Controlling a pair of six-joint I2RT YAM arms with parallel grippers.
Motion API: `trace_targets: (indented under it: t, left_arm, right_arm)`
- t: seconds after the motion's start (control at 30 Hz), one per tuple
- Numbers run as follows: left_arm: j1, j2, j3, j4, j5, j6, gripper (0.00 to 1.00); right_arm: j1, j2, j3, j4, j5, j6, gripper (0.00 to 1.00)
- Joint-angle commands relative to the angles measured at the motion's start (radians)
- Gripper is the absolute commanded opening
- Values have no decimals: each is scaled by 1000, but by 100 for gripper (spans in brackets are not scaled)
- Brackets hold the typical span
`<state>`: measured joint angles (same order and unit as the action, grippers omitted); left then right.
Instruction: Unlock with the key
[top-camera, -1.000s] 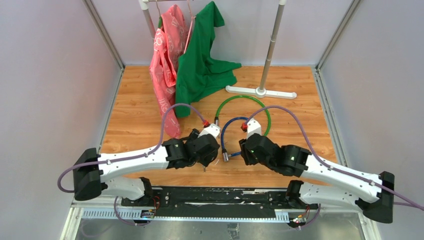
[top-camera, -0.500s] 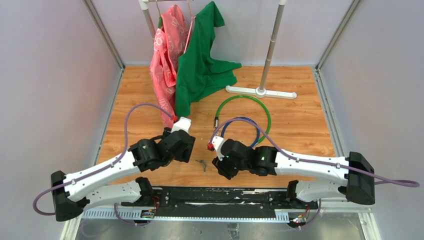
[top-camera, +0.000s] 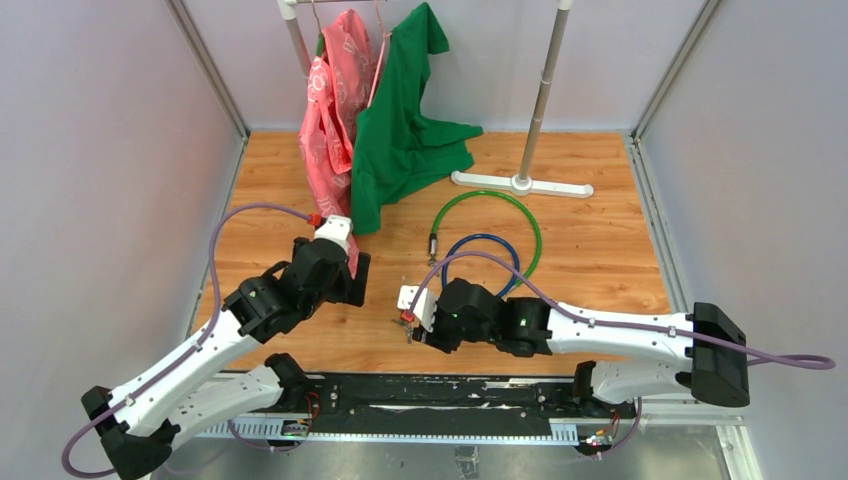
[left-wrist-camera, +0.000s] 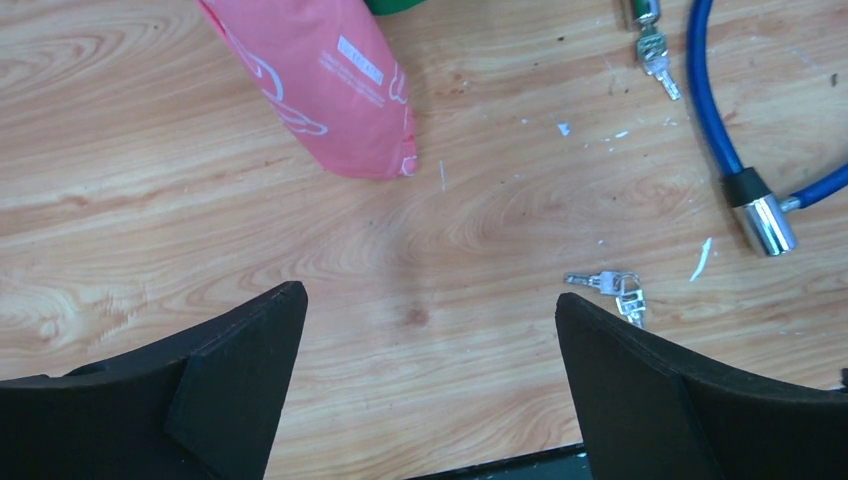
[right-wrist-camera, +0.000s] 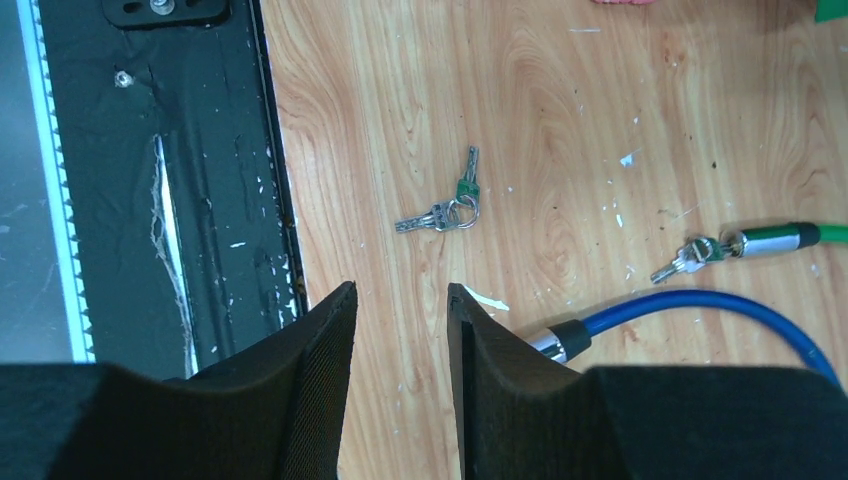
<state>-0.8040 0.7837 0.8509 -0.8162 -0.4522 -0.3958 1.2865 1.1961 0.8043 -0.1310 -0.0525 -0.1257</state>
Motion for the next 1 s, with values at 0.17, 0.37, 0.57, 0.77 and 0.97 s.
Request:
trace_targets:
  t: [0.17, 0.37, 0.57, 0.77, 0.97]
  left_arm:
    - [74, -38, -27, 23, -65, 9, 100]
    - [114, -63, -27, 14, -95, -7, 100]
    - [118, -98, -32, 11, -123, -15, 100]
    - [118, -108, -32, 7, -132, -18, 100]
    - [118, -121, -33, 5, -144, -22, 100]
  right_arm:
    - [5, 75, -28, 62, -44, -326, 41]
    - [-47, 246, 95, -26, -108, -336, 41]
    - [-65, 395, 193, -62, -127, -336, 41]
    - [-88, 525, 290, -98, -123, -297, 40]
    - [-95, 615, 356, -128, -84, -269, 38]
